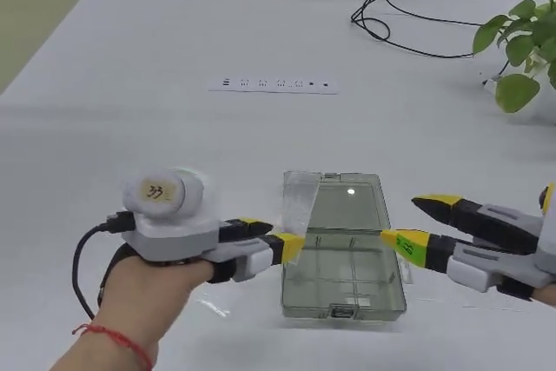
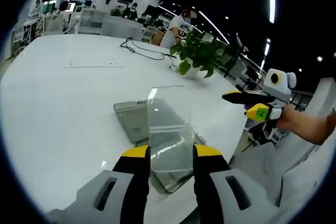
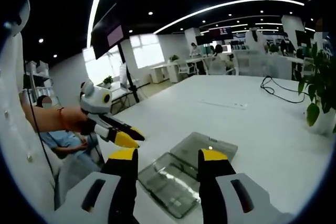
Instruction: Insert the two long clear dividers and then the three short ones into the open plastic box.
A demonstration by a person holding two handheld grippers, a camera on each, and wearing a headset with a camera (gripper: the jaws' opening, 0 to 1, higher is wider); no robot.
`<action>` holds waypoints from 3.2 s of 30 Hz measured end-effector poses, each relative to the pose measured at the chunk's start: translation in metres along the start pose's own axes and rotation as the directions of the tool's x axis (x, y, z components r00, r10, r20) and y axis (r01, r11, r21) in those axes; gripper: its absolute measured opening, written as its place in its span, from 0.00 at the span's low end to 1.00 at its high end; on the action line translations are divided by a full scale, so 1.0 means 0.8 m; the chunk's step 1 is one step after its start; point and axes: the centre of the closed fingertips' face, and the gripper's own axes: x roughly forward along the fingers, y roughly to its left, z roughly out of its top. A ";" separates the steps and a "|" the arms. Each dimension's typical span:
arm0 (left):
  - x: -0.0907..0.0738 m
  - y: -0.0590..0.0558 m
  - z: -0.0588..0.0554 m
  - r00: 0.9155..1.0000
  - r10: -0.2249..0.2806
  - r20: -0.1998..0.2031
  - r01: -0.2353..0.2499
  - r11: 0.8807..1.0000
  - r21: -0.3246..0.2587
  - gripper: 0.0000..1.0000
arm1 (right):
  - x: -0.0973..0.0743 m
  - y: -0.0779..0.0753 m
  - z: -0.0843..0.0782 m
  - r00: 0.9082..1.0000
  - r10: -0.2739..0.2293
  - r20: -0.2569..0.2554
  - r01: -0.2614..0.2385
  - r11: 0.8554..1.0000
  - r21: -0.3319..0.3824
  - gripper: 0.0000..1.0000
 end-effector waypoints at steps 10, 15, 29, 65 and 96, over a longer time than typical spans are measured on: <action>0.015 -0.035 0.003 0.998 -0.056 0.023 0.056 0.998 0.010 0.30 | 0.028 0.016 -0.005 1.000 -0.009 -0.029 0.011 0.999 0.048 0.36; 0.019 -0.044 0.002 0.997 -0.069 0.025 0.068 0.997 0.025 0.30 | 0.036 0.020 -0.012 0.999 -0.016 -0.045 0.020 0.995 0.096 0.28; 0.024 -0.057 0.004 0.995 -0.096 0.023 0.094 0.994 0.051 0.30 | 0.050 0.020 -0.026 0.997 -0.029 -0.073 0.043 0.977 0.208 0.13; 0.015 -0.054 -0.019 0.988 -0.150 -0.023 0.151 0.967 0.205 0.48 | 0.035 -0.014 -0.028 0.982 -0.142 -0.127 0.176 0.929 0.327 0.07; 0.006 -0.031 -0.046 0.976 -0.195 -0.095 0.217 0.897 0.386 0.97 | 0.031 -0.040 -0.087 0.830 -0.242 -0.503 0.472 0.786 0.400 0.07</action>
